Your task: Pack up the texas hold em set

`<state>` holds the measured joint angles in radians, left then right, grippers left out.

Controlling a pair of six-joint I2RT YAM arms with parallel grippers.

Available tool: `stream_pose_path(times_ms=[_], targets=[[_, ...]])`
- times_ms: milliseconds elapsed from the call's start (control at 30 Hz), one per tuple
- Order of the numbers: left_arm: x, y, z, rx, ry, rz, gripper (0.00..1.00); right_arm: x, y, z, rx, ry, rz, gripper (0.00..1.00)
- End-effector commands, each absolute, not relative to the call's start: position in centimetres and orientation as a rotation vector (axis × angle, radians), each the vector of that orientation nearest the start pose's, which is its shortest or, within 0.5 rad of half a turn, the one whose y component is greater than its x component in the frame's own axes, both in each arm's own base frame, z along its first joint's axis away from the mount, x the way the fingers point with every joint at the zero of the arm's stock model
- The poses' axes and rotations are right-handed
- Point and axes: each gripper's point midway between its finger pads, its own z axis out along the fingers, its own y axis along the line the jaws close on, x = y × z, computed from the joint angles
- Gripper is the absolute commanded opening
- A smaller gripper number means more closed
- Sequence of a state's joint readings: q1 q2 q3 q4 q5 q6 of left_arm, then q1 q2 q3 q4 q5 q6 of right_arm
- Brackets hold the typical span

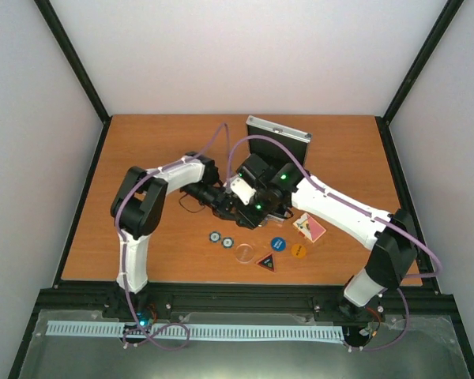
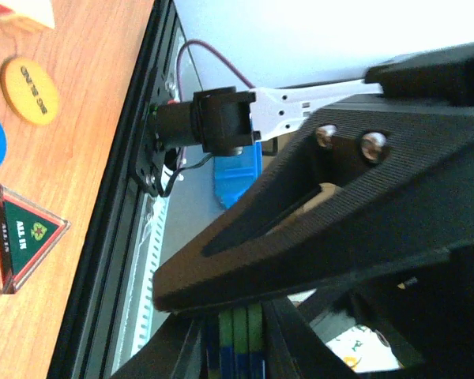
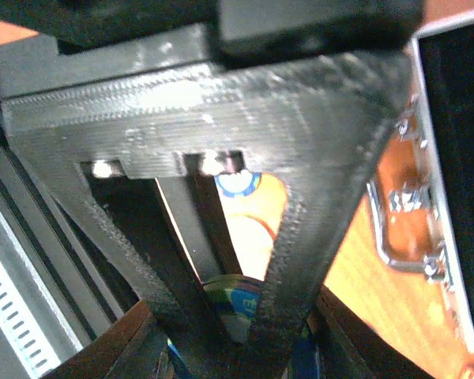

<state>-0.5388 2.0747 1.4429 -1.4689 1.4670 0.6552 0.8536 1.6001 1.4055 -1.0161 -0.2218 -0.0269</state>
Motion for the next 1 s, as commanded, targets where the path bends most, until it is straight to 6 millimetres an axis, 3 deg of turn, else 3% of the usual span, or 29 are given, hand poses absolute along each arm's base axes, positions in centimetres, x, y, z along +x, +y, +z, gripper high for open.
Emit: stream_pose_path(times_ms=[0,167,367,667,967], targets=[[19.1,-31.7,26.4,0.857,1.975,-2.428,0.01,29.5,31.7,18.0,-1.097,2.331,0.360,0.08],[19.3,-31.4,25.9,0.836,1.982,-2.423,0.01,29.9,32.1,18.0,-1.095,2.328,0.357,0.08],[20.5,-30.9,27.7,0.844,1.934,-2.390,0.01,30.5,32.8,18.0,-1.091,2.325,0.368,0.12],[21.6,-31.0,27.7,0.840,1.921,-2.378,0.01,31.9,34.0,18.7,-1.095,2.296,0.354,0.50],[22.0,-31.2,26.9,0.818,1.942,-2.385,0.01,33.7,34.6,18.7,-1.060,2.286,0.305,0.73]])
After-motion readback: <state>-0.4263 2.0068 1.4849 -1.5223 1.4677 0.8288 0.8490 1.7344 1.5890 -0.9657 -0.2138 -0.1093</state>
